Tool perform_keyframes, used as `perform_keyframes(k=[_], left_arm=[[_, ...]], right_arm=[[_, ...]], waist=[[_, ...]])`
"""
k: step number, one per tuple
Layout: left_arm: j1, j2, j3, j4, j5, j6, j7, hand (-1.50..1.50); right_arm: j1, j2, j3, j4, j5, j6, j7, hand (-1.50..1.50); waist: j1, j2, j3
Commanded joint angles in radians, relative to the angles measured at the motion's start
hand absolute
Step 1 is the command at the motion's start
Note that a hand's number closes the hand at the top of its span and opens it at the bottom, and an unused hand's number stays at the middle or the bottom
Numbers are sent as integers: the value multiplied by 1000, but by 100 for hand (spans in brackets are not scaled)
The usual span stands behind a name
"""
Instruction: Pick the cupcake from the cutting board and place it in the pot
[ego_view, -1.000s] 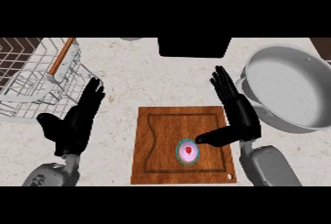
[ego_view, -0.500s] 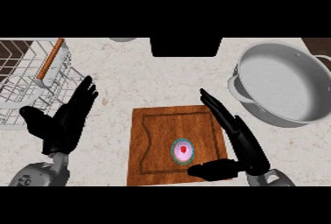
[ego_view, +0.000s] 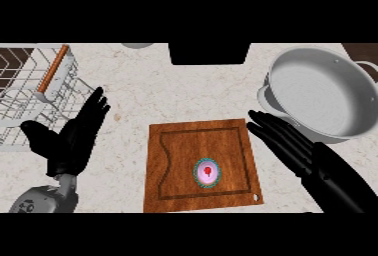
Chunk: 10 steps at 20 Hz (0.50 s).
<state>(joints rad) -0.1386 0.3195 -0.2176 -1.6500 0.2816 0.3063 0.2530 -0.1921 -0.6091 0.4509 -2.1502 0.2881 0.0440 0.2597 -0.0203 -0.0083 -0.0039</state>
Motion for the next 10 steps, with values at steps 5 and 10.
perform_keyframes(k=[5, 10], left_arm=[[-19, -1, 10, -7, -12, -16, 16, 0], [-37, -23, 11, -21, -23, -8, 51, 0]], right_arm=[[-178, -57, 22, -166, -111, 278, 504, -150], [-264, 48, 87, -112, -161, 334, 736, -150]], waist=[[23, 5, 1], [23, 7, 2]])
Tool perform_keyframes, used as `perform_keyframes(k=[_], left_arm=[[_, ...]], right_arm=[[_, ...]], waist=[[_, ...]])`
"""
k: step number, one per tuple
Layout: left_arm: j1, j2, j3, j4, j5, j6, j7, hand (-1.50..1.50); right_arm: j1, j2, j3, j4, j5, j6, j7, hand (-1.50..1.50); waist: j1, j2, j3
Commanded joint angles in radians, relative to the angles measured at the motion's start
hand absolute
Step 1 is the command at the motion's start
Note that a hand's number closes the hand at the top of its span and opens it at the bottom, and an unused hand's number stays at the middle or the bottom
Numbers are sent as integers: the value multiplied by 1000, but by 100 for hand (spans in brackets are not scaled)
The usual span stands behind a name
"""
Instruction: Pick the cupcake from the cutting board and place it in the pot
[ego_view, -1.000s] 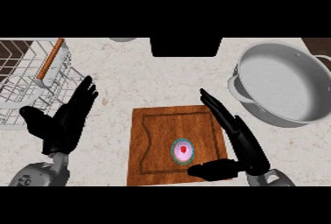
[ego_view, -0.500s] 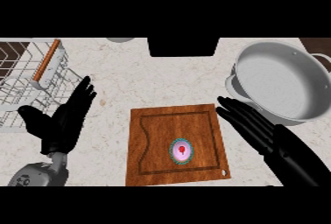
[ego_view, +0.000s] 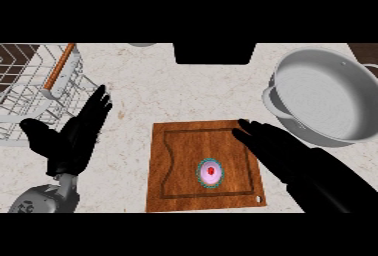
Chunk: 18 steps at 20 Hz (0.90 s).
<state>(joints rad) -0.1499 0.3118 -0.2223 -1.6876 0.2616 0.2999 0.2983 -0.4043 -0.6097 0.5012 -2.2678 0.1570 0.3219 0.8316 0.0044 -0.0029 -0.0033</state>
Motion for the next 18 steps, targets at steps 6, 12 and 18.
perform_keyframes(k=[6, 12, 18], left_arm=[[5, -24, 42, 67, -14, -54, -58, 0], [-23, -34, 24, -10, -34, -24, 47, 0], [20, -56, 19, -81, -65, -17, 53, 0]], right_arm=[[-78, 136, 50, 104, -20, 80, 207, -150], [-146, 184, 117, 253, 29, 128, 231, -150], [-29, 196, 171, 184, 142, 113, 259, -150]], waist=[[-4, 3, 3], [5, 3, 3], [-5, 0, 3]])
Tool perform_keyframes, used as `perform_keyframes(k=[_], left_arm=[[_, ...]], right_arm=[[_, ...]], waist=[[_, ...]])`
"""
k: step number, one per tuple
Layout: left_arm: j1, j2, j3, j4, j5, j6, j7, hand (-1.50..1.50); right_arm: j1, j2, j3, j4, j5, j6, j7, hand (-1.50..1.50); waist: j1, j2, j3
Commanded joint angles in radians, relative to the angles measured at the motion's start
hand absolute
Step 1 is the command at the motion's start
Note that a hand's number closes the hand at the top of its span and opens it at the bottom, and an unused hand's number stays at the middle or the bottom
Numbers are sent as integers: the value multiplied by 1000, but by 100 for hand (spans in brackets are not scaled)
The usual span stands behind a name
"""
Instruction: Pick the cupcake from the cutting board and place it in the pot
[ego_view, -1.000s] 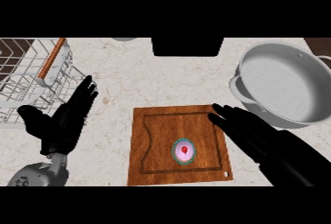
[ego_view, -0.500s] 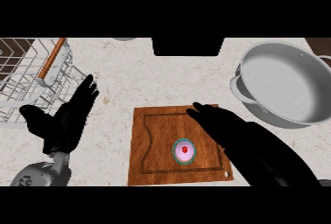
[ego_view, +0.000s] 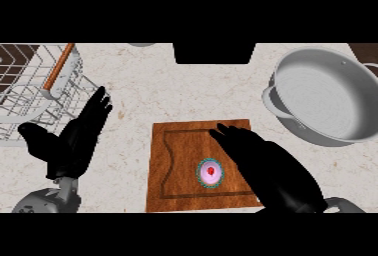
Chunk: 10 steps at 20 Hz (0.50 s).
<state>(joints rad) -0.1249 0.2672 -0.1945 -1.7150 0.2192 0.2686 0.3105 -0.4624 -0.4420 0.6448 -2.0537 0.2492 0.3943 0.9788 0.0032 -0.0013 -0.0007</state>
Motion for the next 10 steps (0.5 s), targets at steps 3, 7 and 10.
perform_keyframes(k=[3, 7, 10], left_arm=[[-20, -22, 50, 62, -5, -54, -37, 0], [101, 17, 61, -70, 4, -82, -15, 0], [-18, -47, 73, 66, -15, -74, -19, 0]], right_arm=[[18, 112, -8, 8, 100, 48, 70, -150], [2, 183, -1, -8, 119, 66, 129, -150], [100, 192, 47, -32, 213, 43, 74, -150]], waist=[[-3, 1, 0], [4, -1, 0], [-6, 0, 0]])
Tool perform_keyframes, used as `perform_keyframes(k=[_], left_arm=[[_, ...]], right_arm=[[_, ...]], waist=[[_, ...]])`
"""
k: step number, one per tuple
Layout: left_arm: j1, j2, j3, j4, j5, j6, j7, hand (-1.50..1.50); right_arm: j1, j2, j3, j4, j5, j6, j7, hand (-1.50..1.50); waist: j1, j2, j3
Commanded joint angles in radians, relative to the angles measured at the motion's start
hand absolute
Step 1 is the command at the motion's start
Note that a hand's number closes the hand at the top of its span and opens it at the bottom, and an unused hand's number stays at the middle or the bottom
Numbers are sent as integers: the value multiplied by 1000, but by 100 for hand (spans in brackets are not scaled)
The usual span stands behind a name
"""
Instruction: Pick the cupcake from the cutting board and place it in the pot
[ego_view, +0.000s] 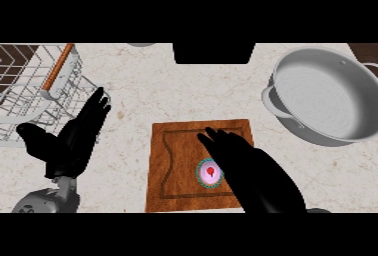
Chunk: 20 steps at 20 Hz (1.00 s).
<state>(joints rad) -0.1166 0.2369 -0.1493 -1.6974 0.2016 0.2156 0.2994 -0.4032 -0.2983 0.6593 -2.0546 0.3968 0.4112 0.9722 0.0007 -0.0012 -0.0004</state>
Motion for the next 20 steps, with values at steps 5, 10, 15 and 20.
perform_keyframes(k=[5, 10, 15, 20], left_arm=[[7, -31, 7, 46, -36, -20, -41, 0], [-69, -58, 0, 80, -66, 10, 0, 0], [-41, -57, 12, 8, -55, -6, 51, 0], [9, -50, 28, 9, -63, -43, -21, 0]], right_arm=[[-1, 123, 12, 101, 104, 22, 95, -150], [-21, 186, 60, 207, 178, 29, 142, -150], [-39, 158, -52, 298, 168, 85, 8, -150], [10, 210, 48, 317, 260, 100, 56, -150]], waist=[[1, 1, 0], [-2, 2, 0], [2, 2, 0], [1, 0, 0]])
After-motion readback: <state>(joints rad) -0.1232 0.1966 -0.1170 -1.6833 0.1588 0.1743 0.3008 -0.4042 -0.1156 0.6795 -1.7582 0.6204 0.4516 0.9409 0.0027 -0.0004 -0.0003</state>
